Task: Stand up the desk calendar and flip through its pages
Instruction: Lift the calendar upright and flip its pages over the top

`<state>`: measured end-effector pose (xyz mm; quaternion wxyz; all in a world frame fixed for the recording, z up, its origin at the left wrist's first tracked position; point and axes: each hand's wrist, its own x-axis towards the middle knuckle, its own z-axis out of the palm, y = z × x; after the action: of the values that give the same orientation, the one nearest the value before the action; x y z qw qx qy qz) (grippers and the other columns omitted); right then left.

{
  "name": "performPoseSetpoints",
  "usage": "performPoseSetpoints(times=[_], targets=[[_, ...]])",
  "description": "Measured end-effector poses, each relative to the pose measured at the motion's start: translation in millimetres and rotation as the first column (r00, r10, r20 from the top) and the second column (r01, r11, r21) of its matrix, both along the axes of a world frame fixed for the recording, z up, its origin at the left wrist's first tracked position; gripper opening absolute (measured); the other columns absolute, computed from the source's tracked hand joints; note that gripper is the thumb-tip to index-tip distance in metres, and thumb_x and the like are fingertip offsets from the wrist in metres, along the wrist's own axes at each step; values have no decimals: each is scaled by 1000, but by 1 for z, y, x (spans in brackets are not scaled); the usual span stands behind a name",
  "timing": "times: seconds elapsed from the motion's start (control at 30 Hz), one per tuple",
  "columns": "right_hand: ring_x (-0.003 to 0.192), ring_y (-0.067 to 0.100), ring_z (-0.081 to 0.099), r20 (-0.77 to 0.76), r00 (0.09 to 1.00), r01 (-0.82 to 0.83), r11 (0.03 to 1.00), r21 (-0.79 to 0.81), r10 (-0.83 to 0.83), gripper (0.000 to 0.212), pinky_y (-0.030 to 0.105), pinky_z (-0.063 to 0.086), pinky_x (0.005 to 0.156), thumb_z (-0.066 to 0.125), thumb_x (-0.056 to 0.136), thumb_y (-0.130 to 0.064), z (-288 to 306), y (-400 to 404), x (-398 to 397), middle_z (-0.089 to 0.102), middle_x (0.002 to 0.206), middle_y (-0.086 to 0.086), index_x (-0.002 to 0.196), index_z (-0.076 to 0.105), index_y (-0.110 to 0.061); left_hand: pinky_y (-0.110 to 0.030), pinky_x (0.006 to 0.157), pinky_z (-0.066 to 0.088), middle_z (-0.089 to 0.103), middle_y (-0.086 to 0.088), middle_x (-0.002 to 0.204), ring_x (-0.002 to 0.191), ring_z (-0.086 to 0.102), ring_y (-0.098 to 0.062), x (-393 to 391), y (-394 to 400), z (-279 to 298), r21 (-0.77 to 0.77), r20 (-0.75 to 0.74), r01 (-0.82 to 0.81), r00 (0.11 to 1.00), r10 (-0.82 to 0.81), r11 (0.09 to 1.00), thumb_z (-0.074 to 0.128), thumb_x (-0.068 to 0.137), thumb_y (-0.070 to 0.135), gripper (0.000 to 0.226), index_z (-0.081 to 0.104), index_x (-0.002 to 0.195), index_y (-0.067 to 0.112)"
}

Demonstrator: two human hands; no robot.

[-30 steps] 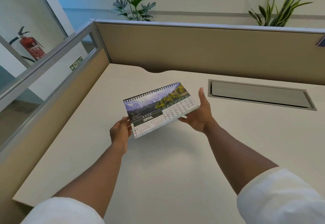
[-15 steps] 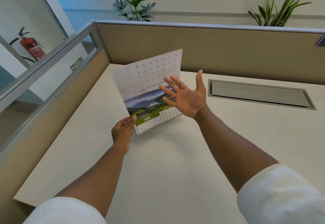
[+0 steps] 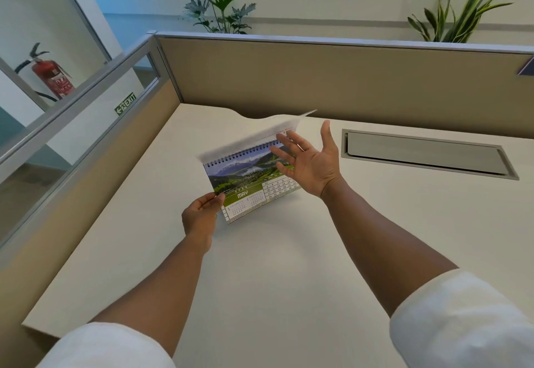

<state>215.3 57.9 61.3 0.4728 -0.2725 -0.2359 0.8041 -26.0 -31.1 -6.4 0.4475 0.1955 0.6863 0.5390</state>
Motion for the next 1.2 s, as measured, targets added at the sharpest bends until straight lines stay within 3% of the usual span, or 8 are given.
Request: performPoseSetpoints(times=[0.13,0.27,0.47,0.77,0.9,1.0,1.1,1.2], targets=[[108,28,67,-22,1000,-20,999,27,21,86,41,51,85,44,75,-83,11,2,-7,68,123,7,124,63,-15,-12,58,50,75,2,91,83,70,-8,0,0,0,15,17,-3,1000,3,1000,84,75,25,21,69,90,21],[121,31,62,-7,1000,-28,999,36,28,89,44,48,91,39,78,-82,19,5,-11,58,142,3,138,51,-17,-11,54,50,74,4,90,82,69,-6,-1,-2,1,17,12,0,1000,0,1000,82,76,25,19,69,89,23],[120,30,63,18,999,-40,999,29,40,88,42,49,90,38,80,-81,23,9,-17,50,148,1,141,48,-19,-11,52,51,74,1,92,80,69,-7,-1,-3,2,31,19,14,1000,-15,999,79,80,22,15,68,90,23],[107,24,68,208,964,175,984,-41,-163,72,37,49,81,47,86,-70,8,4,-7,71,123,2,128,57,-13,-11,55,49,74,3,93,81,69,-7,-3,-1,0,32,-16,29,999,-28,999,80,80,23,17,69,93,23],[98,18,66,475,846,338,933,-126,-243,45,29,50,71,57,91,-52,0,1,-2,73,107,0,116,61,-14,-13,57,49,74,1,93,81,70,-9,-3,-1,0,35,-46,39,998,-37,999,79,81,22,17,68,93,22],[89,17,61,716,664,387,918,-82,-215,31,25,46,60,61,94,-34,-9,-3,4,65,114,5,115,58,-12,-11,55,49,74,2,93,81,69,-8,-3,-1,1,38,-53,42,998,-40,998,78,82,22,14,67,90,24],[93,18,54,833,506,361,932,27,-221,43,26,41,67,62,93,-25,-22,-6,11,58,129,6,133,52,-12,-14,56,50,74,2,95,83,69,-8,-3,-2,1,35,-57,50,997,-48,998,77,83,23,16,67,95,22],[98,18,50,880,443,284,958,45,-173,49,29,40,76,64,91,-23,-32,-10,16,58,134,7,137,50,-13,-12,54,51,73,1,96,82,69,-9,-2,-3,2,39,-54,57,997,-55,998,77,83,22,17,67,97,21]])
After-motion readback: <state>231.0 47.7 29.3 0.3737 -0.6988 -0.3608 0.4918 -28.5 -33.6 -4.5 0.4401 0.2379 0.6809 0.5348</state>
